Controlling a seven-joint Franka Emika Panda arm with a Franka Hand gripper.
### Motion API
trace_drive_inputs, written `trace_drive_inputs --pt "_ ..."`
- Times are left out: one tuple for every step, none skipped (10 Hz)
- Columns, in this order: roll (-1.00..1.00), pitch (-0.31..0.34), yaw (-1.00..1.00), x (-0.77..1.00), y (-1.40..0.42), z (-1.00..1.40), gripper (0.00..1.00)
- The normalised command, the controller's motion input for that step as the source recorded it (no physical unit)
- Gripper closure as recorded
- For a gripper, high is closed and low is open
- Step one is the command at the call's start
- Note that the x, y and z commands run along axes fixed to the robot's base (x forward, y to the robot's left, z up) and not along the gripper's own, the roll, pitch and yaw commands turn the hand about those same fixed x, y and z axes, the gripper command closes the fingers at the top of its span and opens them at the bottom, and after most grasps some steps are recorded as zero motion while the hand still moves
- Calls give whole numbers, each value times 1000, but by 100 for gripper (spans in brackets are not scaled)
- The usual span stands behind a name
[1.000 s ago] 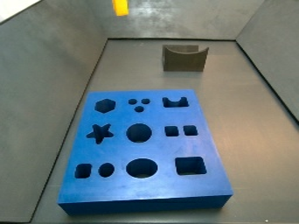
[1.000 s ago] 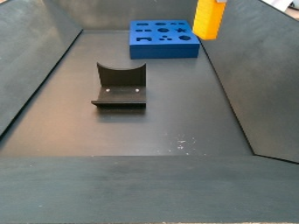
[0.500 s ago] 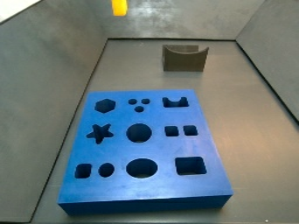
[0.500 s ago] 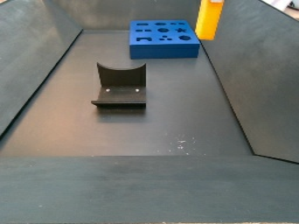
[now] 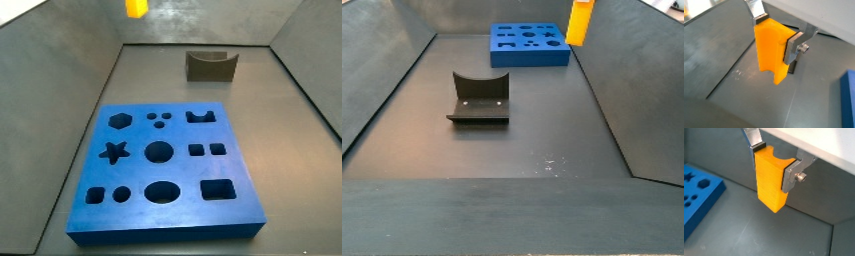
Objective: Pick up the arch object. Move up. Place the arch object on the fixture. Regrasp the arch object. Rotate the arch object. Move to above the board. Insert the arch object.
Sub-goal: Rotate the arch object.
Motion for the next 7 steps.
trace_drive_inputs --pt "4 -11 -1000 -14 13 0 100" --pt "4 -12 -1000 -14 13 0 100" --pt "5 -14 -1000 -14 13 -1 100" --pt "6 -16 -1000 -14 13 -1 100" --pt "0 0 -1000 0 0 0 100" --pt "0 0 -1000 0 0 0 100" --pt "0 0 -1000 -1 1 -1 100"
